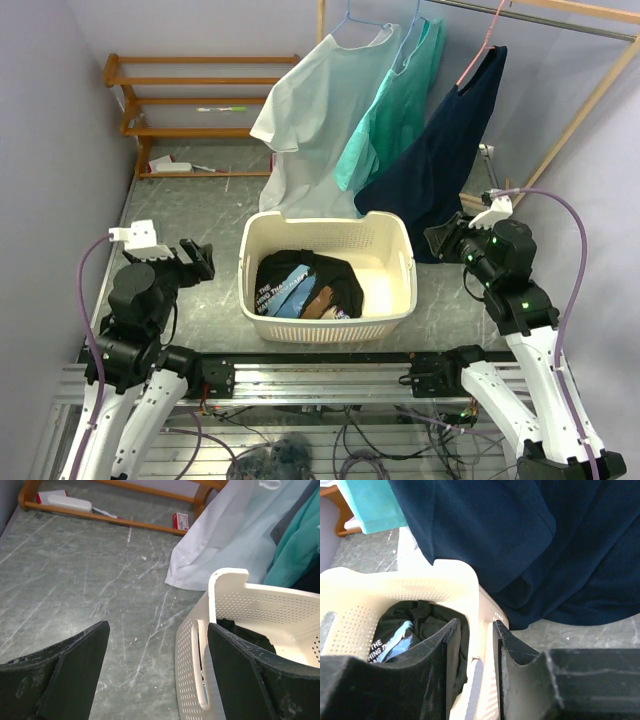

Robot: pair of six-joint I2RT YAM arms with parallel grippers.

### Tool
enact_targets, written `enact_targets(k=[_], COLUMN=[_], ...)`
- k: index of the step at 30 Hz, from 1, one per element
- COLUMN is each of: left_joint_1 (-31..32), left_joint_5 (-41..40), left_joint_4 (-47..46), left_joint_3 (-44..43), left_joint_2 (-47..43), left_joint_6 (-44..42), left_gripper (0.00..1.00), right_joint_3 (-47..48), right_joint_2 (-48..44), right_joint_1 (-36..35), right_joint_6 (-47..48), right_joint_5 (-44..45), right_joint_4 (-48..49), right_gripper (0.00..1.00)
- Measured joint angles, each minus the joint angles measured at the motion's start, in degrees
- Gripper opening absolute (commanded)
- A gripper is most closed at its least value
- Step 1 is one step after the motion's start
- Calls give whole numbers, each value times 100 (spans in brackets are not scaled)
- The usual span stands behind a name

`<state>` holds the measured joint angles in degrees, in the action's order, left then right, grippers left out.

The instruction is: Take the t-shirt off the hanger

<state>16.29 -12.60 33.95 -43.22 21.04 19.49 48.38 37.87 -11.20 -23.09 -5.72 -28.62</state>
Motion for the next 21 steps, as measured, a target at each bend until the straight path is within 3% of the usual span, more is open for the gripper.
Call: enact_targets(k=[5,12,15,21], left_joint_1=[2,2,2,2], left_joint_5=[48,76,85,87], left_joint_4=[-155,-155,-155,-155], left_joint_3=[70,70,70,70], left_joint_2=[-201,55,151,131], left_joint_6=[-66,-66,-66,-66], left_gripper=[90,89,89,88], right_joint_3=[289,1405,2074,3792], right_joint_2=[153,664,1036,2328], right_joint_1=[0,0,0,0], right_joint_6=[17,2,-44,-103], right_joint_5=[66,586,859,1416], right_joint_4=[-55,-201,-273,-374], right_gripper=[51,56,74,75])
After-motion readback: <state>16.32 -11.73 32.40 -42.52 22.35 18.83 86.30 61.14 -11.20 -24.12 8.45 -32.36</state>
